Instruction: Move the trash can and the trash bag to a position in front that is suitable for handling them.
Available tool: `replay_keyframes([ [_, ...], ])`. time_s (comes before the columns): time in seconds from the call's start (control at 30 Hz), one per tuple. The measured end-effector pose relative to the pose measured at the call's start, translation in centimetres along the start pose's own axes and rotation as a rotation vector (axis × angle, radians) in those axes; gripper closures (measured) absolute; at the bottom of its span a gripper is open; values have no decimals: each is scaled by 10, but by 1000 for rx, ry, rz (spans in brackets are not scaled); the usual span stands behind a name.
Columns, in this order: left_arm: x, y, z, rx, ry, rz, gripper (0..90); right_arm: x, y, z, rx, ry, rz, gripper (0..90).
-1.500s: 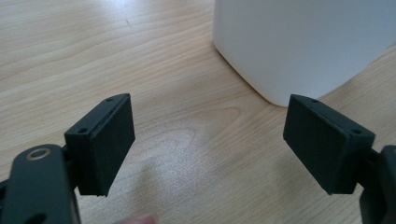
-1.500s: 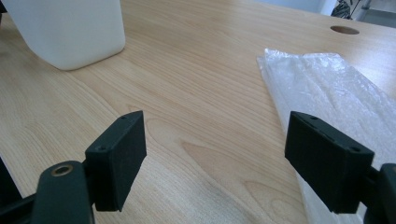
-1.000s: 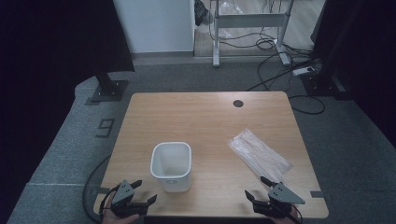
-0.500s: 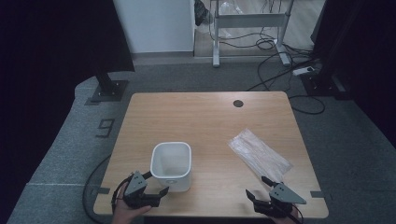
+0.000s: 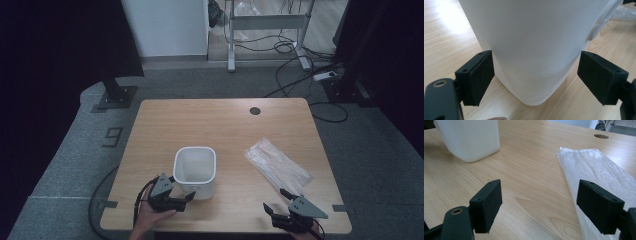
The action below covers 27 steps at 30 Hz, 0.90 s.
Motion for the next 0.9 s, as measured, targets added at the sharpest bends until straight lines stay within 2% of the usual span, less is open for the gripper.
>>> replay_keyframes([
  [0.17, -12, 2, -8, 21, -17, 31, 145, -1, 2, 1, 2, 5, -2, 201],
  [0.47, -27, -2, -16, 27, -22, 46, 147, -3, 1, 3, 7, 16, 5, 201],
  [0.6, -30, -5, -19, 17, -23, 43, 152, -1, 1, 2, 4, 12, 9, 201],
  [0.9, -45, -9, -32, -3, -19, 66, 152, -2, 1, 3, 2, 15, 8, 200],
])
Point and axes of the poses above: each handheld gripper's, and its own axes: x roughly backward along the jaws, z roughly out of its underside, y roughly to its left, the point moved 3 cm from there along -x, roughly forward along the jaws, and after that the axes turned 3 degrees about -y, right-handed, at the moved point
